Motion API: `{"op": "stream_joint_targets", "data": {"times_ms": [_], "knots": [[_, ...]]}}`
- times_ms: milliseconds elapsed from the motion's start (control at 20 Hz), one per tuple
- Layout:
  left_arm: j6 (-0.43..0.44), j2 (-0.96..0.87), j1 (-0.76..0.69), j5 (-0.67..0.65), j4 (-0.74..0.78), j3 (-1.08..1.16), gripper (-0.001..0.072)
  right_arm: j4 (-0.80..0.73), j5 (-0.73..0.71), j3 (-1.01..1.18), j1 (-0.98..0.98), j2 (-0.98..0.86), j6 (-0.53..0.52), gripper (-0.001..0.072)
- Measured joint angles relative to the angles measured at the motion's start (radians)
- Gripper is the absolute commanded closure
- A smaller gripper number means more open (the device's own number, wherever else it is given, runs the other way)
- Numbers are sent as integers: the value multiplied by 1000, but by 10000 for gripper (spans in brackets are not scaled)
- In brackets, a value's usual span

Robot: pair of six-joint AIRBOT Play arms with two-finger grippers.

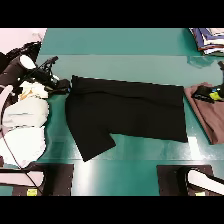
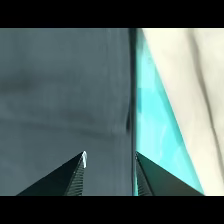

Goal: Fold the shirts.

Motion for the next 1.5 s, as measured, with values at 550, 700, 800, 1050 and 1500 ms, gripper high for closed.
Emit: {"op": "stream_joint_targets", "data": {"times_ms": [550, 700, 800, 1050, 1500], "knots": [[0, 457, 2, 114, -122, -755, 219, 108, 160, -4, -40, 152, -59, 344], [37, 488, -39, 183, -217, -830, 220, 122, 178, -4, -42, 156, -65, 344], [42, 496, -74, 233, -244, -854, 473, 126, 192, -4, -42, 157, -67, 344], [29, 501, -111, 325, -293, -868, 681, 107, 215, -74, -58, 178, -72, 344], [74, 503, -121, 278, -332, -780, 681, 60, 175, -512, -347, 215, -100, 281]]}}
